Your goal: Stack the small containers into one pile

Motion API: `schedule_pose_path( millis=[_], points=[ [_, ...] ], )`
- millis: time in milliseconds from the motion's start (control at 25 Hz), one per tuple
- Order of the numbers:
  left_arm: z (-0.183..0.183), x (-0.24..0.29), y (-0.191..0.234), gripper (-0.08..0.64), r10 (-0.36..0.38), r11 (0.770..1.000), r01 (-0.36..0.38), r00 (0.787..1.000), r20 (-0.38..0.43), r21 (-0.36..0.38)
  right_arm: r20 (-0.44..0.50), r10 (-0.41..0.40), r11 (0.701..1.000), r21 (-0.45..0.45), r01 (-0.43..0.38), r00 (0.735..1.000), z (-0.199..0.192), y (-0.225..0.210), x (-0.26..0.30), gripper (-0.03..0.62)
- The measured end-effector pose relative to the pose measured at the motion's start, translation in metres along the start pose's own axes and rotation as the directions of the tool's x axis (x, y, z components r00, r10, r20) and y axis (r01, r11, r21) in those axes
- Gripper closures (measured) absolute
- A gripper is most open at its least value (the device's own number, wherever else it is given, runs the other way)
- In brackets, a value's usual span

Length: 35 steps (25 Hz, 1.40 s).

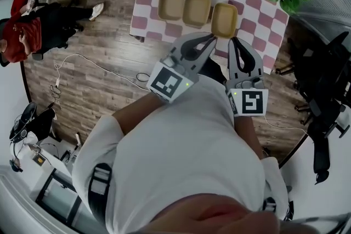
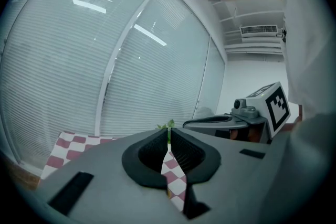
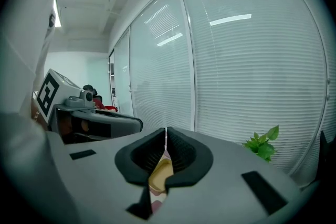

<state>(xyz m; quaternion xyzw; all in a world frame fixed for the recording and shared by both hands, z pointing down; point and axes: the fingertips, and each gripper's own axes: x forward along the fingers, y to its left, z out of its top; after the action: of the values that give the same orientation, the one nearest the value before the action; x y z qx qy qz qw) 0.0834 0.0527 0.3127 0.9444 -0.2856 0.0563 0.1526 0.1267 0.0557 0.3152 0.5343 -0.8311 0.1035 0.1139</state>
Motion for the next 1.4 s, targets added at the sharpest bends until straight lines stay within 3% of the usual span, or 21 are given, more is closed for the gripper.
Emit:
schedule_pose_path(
  millis=[440, 560, 760, 1400],
  points=[
    [-0.044, 0.037, 0.013, 0.515, 0.014, 1.000, -0.014, 0.998, -0.065, 0.007, -0.077, -0.006, 1.000, -0.002, 0.006, 0.997, -0.041, -0.037, 0.017, 0.552],
    [-0.065, 0.048, 0.019, 0.515, 0.024, 1.000, -0.024, 0.994, -0.104, 0.006, -0.115, -0.025, 1.000, 0.003, 0.026, 0.993, -0.062, -0.052, 0.023, 0.501],
    [-0.101, 0.062, 0.030, 0.515, 0.046, 0.999, -0.046, 0.986, -0.163, 0.001, -0.179, -0.039, 0.999, 0.001, 0.040, 0.983, -0.105, -0.069, 0.034, 0.492],
    [-0.227, 0.098, 0.064, 0.516, 0.121, 0.991, -0.134, 0.936, -0.332, -0.019, -0.405, -0.095, 0.988, 0.071, 0.135, 0.910, -0.266, -0.107, 0.082, 0.448]
  ],
)
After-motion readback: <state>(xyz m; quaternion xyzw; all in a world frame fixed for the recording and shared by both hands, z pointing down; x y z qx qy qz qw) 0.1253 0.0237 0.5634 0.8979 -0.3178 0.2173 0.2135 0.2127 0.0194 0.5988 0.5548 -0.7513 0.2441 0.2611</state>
